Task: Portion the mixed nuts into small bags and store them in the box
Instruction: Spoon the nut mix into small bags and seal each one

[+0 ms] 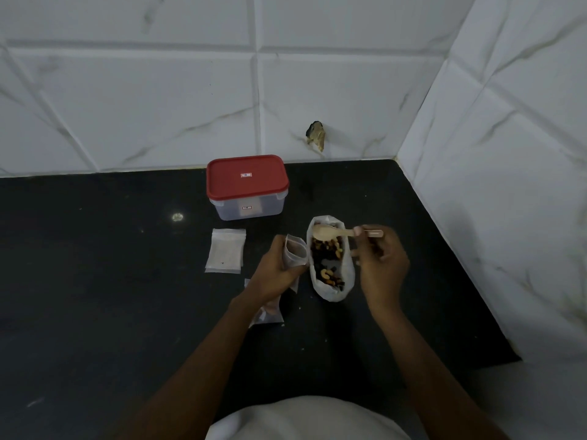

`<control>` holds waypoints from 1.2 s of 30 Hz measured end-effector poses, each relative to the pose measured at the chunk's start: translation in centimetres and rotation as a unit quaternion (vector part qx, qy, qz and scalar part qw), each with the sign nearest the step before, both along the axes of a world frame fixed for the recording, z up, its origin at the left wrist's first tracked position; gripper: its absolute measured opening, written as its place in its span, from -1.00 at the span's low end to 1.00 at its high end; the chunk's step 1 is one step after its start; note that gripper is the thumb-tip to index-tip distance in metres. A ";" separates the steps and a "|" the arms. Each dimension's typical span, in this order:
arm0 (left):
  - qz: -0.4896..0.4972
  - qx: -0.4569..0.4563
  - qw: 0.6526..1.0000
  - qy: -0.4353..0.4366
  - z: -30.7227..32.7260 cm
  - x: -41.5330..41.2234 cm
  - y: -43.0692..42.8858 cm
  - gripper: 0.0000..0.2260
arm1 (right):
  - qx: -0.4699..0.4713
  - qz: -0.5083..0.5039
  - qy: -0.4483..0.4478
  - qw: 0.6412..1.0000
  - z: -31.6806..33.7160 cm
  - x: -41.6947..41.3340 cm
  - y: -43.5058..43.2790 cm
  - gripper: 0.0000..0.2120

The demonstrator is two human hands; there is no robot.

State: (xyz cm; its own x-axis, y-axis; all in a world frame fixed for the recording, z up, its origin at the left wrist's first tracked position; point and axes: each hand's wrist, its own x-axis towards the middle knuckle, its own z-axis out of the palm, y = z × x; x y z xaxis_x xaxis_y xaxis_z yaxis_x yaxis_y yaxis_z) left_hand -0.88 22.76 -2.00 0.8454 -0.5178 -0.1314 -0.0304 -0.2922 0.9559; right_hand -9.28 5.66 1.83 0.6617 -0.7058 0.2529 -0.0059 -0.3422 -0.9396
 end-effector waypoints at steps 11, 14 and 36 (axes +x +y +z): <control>0.038 -0.006 0.999 0.024 -0.1 -0.3 0.4 -0.55 | 0.139 -0.115 0.185 0.966 -6.7 0.2 -1.9 -0.82; 0.048 -0.011 0.999 0.022 -0.2 -0.3 0.3 -0.50 | 0.116 -0.077 0.238 0.961 -7.0 0.1 -2.2 -0.81; 0.058 -0.162 0.966 0.194 2.8 0.2 2.3 -0.54 | 0.116 0.261 0.130 0.950 -0.3 4.6 3.3 -0.88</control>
State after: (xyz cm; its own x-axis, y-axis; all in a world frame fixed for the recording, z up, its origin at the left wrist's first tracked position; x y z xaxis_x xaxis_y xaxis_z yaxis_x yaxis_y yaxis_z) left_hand -0.70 25.07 0.79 0.8199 -0.4898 -0.2964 0.3629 0.0441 0.9308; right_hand -4.68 8.93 1.53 0.9552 -0.2824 -0.0888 -0.1340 -0.1452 -0.9803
